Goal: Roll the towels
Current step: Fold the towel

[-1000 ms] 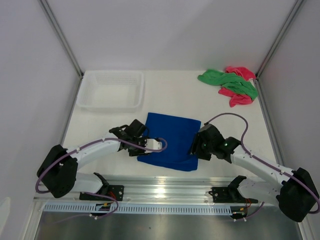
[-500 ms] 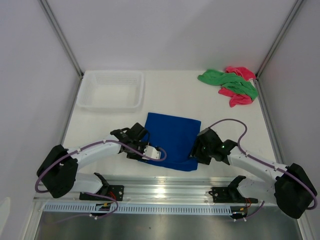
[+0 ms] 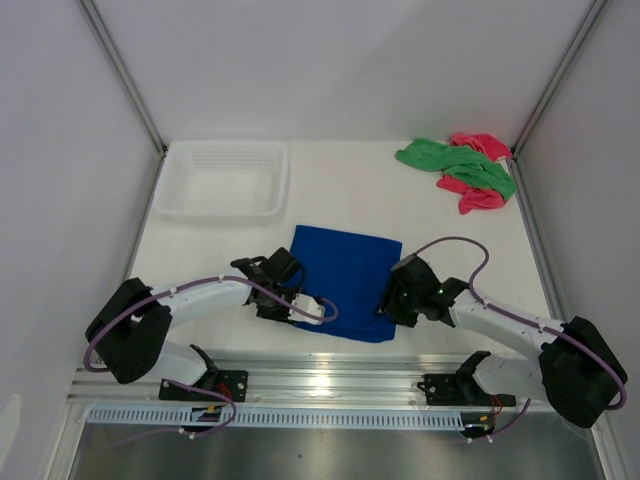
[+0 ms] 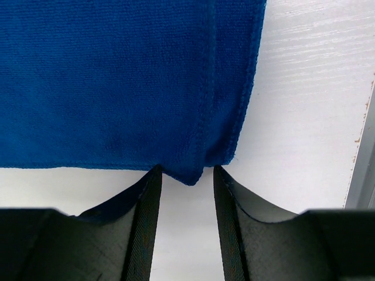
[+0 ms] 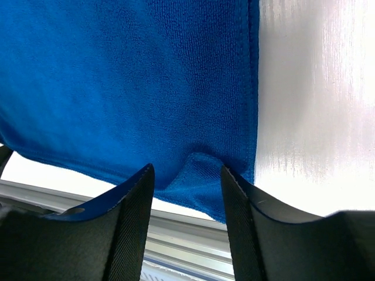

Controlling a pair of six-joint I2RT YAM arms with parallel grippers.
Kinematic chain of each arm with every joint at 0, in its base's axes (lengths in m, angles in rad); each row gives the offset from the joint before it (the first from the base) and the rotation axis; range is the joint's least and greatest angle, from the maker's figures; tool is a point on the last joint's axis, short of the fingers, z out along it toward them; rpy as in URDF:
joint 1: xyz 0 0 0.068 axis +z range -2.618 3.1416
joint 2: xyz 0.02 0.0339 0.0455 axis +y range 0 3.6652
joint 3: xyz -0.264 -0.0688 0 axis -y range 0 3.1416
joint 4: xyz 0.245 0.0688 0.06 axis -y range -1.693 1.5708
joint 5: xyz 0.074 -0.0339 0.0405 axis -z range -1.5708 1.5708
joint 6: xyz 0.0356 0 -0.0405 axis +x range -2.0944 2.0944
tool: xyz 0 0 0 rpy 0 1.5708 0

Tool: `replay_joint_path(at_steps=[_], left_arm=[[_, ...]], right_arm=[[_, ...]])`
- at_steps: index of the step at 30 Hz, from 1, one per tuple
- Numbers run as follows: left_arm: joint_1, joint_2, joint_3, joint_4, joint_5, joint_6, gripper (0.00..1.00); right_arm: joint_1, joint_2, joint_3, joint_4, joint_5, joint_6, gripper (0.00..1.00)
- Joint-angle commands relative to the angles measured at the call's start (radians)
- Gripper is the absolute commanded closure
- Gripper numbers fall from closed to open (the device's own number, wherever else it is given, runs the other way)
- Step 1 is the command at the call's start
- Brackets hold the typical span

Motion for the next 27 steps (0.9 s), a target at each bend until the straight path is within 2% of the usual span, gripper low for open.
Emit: replay_joint_path(at_steps=[1, 7, 13, 15, 18, 22, 27], left_arm=[[-0.008, -0.004, 0.043, 0.007, 0.019, -0.002, 0.56], [-0.008, 0.005, 0.039, 0.047, -0.010, 0.004, 0.56], [-0.008, 0.019, 0.051, 0.021, -0.028, 0.013, 0.61], [-0.008, 0.004, 0.054, 0.010, -0.030, 0.021, 0.67], [-0.008, -0.010, 0.053, -0.005, -0.033, 0.030, 0.71], [-0.006, -0.031, 0.060, -0.032, -0.034, 0.032, 0.59], [-0.003, -0.055, 0.057, -0.013, 0.002, 0.021, 0.58]], right_arm=[[0.001, 0.013, 0.001, 0.024, 0.020, -0.013, 0.49], [-0.010, 0.019, 0.005, 0.032, 0.020, -0.024, 0.56], [-0.012, 0.030, 0.004, 0.042, 0.021, -0.028, 0.61], [-0.012, 0.036, 0.001, 0.042, 0.020, -0.030, 0.67], [-0.012, 0.034, 0.001, 0.035, 0.021, -0.039, 0.76], [-0.009, 0.002, 0.027, 0.007, 0.026, -0.119, 0.70], [-0.007, -0.074, 0.113, -0.028, -0.019, -0.407, 0.53]])
